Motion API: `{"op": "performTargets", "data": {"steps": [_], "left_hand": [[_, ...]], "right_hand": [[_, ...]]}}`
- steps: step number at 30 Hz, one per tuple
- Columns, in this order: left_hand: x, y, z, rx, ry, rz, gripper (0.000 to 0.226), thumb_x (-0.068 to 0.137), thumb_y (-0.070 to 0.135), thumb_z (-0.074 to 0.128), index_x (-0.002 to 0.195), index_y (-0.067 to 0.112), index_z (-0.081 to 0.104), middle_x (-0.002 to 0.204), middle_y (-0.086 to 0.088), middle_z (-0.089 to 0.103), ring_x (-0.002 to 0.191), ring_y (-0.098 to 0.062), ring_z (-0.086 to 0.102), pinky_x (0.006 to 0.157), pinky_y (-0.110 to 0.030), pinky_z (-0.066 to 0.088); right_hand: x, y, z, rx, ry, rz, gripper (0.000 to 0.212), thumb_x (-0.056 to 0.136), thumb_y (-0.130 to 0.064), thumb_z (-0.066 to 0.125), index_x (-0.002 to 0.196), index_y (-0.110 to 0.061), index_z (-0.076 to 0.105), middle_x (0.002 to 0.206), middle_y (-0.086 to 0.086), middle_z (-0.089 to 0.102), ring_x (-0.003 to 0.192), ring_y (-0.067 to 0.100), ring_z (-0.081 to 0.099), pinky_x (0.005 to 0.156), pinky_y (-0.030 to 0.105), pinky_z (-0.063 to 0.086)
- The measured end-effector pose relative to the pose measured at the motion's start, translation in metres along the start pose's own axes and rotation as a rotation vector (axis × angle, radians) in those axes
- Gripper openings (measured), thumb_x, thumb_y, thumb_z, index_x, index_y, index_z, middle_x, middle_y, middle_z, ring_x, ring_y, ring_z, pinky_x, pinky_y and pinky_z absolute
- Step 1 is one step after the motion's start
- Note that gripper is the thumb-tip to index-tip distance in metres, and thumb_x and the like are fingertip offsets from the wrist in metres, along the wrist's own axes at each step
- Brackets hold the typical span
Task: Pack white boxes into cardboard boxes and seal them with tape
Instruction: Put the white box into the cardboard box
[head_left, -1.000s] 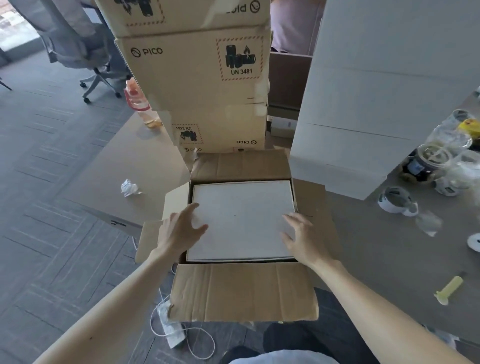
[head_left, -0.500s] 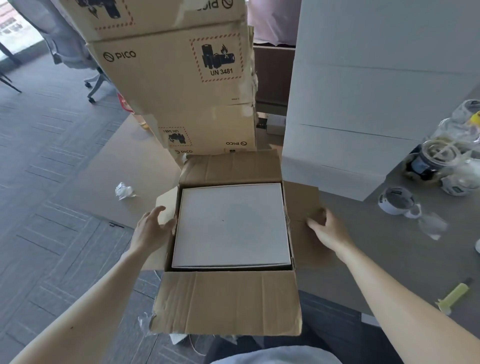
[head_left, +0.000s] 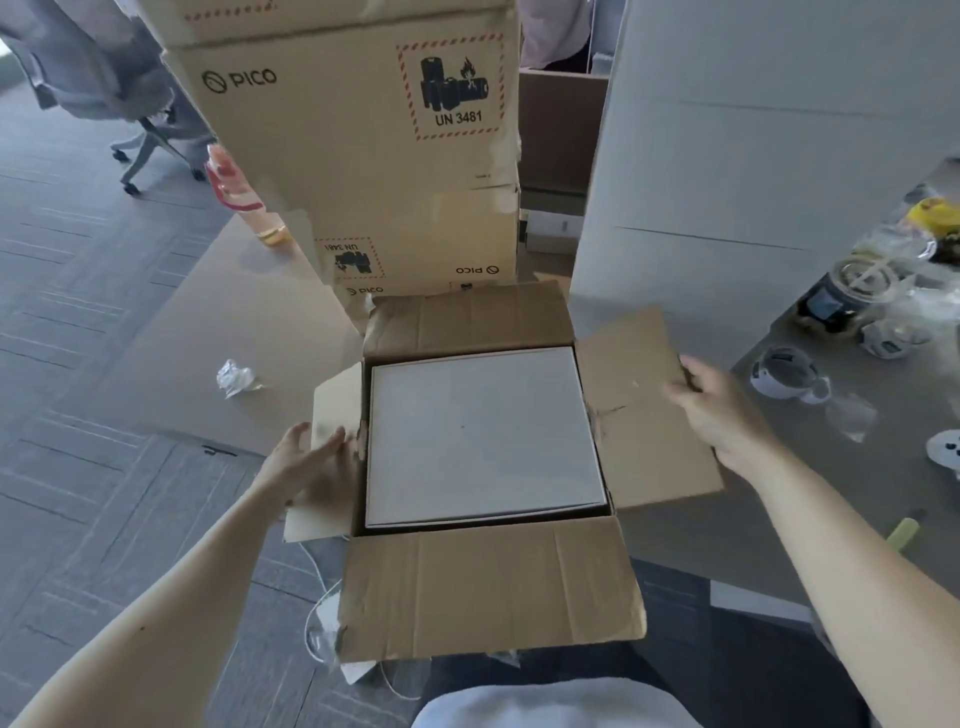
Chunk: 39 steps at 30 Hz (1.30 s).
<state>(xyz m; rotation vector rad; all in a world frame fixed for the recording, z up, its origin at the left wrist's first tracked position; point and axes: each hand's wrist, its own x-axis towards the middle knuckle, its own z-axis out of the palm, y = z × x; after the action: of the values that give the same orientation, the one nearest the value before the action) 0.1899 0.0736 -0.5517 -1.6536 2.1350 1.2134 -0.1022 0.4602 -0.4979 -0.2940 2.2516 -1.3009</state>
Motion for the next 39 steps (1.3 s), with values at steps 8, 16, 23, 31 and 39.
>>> {"op": "performTargets", "data": {"steps": [8,16,23,31,39], "left_hand": [[0.016,-0.022,-0.013,-0.245,-0.028,0.024,0.074,0.084,0.045,0.076,0.144,0.014,0.045,0.137,-0.015,0.052,0.111,-0.030,0.051,0.088,-0.046,0.049],[0.010,-0.012,-0.041,-0.536,0.036,0.139,0.032,0.090,0.026,0.072,0.118,0.017,0.060,0.116,-0.013,0.068,0.099,-0.033,0.068,0.089,-0.056,0.055],[-0.025,0.036,-0.041,-0.588,-0.193,0.214,0.040,0.097,0.050,0.055,0.124,0.020,0.055,0.105,-0.007,0.062,0.081,-0.023,0.065,0.062,-0.039,0.060],[-0.032,0.041,0.022,0.149,-0.138,0.513,0.045,0.091,0.030,0.068,0.134,0.023,0.056,0.145,-0.006,0.043,0.135,-0.024,0.039,0.102,-0.031,0.033],[-0.034,0.035,0.032,0.188,-0.069,0.515,0.059,0.083,0.027,0.077,0.135,0.032,0.050,0.132,-0.001,0.055,0.118,-0.026,0.052,0.084,-0.031,0.037]], "right_hand": [[-0.033,-0.041,0.090,-0.131,-0.176,-0.151,0.040,0.099,-0.045,0.047,0.134,-0.029,0.057,0.128,-0.003,0.063,0.121,0.016,0.056,0.095,0.026,0.041],[-0.046,-0.011,0.120,-0.454,-0.228,-0.134,0.045,0.102,-0.032,0.046,0.146,-0.019,0.044,0.156,-0.003,0.033,0.145,0.014,0.025,0.112,0.026,0.019],[-0.049,0.012,0.112,-0.593,-0.251,-0.210,0.056,0.098,-0.024,0.056,0.150,-0.022,0.036,0.162,-0.008,0.014,0.150,0.013,0.003,0.119,0.035,0.008],[-0.052,0.024,0.101,-0.576,-0.239,-0.259,0.054,0.095,-0.024,0.062,0.145,-0.024,0.044,0.161,-0.009,0.017,0.150,0.010,0.000,0.121,0.042,0.011],[-0.073,0.046,0.054,-0.465,-0.331,-0.181,0.087,0.083,0.017,0.045,0.144,-0.044,0.033,0.161,-0.019,-0.001,0.147,0.010,0.009,0.088,0.029,0.054]]}}
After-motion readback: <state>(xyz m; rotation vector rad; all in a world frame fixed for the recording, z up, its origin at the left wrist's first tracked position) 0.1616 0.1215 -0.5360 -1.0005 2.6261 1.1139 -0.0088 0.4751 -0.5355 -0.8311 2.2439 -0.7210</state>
